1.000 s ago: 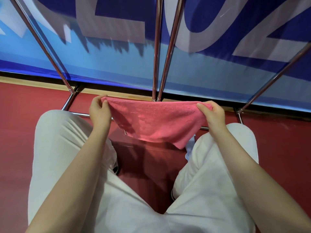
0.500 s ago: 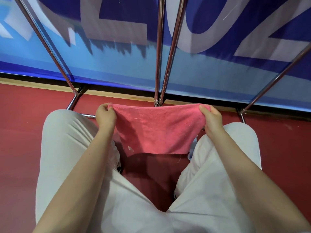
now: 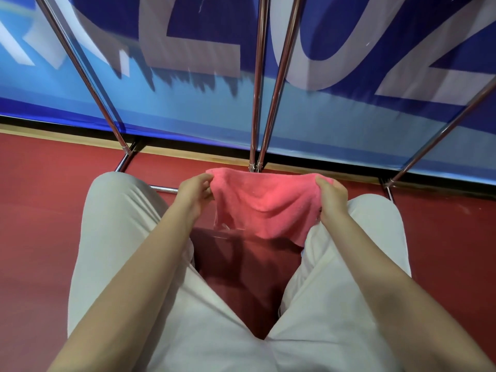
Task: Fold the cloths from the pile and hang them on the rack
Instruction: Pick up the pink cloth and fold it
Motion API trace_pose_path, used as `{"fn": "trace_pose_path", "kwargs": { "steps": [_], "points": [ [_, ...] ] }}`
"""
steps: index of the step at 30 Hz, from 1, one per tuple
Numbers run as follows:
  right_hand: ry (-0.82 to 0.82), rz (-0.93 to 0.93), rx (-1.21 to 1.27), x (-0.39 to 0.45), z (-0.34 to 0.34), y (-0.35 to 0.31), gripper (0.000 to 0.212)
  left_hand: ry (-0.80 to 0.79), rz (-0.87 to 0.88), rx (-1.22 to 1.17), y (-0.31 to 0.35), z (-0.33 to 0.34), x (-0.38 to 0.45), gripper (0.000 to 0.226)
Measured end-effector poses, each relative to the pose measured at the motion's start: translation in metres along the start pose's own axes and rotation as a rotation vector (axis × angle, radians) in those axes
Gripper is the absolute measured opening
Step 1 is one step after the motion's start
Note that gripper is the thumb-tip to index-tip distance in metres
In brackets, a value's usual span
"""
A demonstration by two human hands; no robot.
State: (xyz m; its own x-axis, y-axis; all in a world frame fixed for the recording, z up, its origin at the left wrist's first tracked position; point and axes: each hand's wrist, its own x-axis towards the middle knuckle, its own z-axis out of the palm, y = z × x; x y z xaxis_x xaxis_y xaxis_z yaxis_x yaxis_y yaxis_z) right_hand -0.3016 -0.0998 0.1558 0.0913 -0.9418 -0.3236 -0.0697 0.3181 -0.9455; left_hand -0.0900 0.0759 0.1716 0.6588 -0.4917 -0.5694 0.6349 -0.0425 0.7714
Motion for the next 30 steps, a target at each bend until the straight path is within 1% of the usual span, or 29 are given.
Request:
{"fn": "trace_pose_path", "kwargs": {
  "steps": [2, 5, 8, 11, 14, 16, 18, 20, 22, 24, 26, 28, 30],
  "points": [
    [-0.028, -0.009, -0.014, -0.006, 0.007, 0.001, 0.013, -0.037, -0.024, 0.003, -0.003, 0.006, -0.004, 0.007],
    [-0.06, -0.079, -0.062, -0.019, 0.018, 0.001, 0.008, -0.03, -0.049, 0.019, -0.009, 0.016, -0.009, 0.004],
    [-0.129, -0.173, -0.092, -0.036, 0.029, -0.005, 0.024, -0.007, -0.01, -0.016, -0.012, 0.029, -0.017, 0.003],
    [-0.214, -0.224, -0.073, -0.049, 0.044, -0.008, 0.029, -0.002, 0.05, -0.011, -0.015, 0.042, -0.024, 0.005],
    [-0.289, -0.269, -0.082, -0.06, 0.058, -0.006, 0.023, 0.003, 0.153, 0.0, -0.02, 0.052, -0.028, 0.018],
    [-0.327, -0.283, -0.095, -0.065, 0.066, -0.006, 0.023, 0.01, 0.281, 0.069, -0.022, 0.057, -0.031, 0.016],
    [-0.356, -0.249, -0.079, -0.065, 0.07, -0.005, 0.022, 0.014, 0.396, 0.141, -0.022, 0.062, -0.035, 0.015],
    [-0.395, -0.194, -0.029, -0.066, 0.072, -0.007, 0.02, 0.006, 0.447, 0.164, -0.022, 0.065, -0.037, 0.018],
    [-0.451, -0.111, 0.08, -0.069, 0.074, -0.011, 0.023, -0.004, 0.444, 0.148, -0.022, 0.066, -0.034, 0.018],
    [-0.496, -0.096, 0.113, -0.071, 0.076, -0.012, 0.025, -0.01, 0.437, 0.134, -0.021, 0.065, -0.031, 0.019],
    [-0.51, -0.163, 0.022, -0.072, 0.078, -0.01, 0.024, -0.022, 0.437, 0.123, -0.02, 0.064, -0.029, 0.023],
    [-0.481, -0.238, -0.106, -0.069, 0.077, -0.007, 0.019, -0.051, 0.423, 0.12, -0.019, 0.065, -0.03, 0.027],
    [-0.441, -0.269, -0.179, -0.066, 0.074, -0.006, 0.015, -0.077, 0.398, 0.137, -0.02, 0.065, -0.031, 0.028]
  ]
}}
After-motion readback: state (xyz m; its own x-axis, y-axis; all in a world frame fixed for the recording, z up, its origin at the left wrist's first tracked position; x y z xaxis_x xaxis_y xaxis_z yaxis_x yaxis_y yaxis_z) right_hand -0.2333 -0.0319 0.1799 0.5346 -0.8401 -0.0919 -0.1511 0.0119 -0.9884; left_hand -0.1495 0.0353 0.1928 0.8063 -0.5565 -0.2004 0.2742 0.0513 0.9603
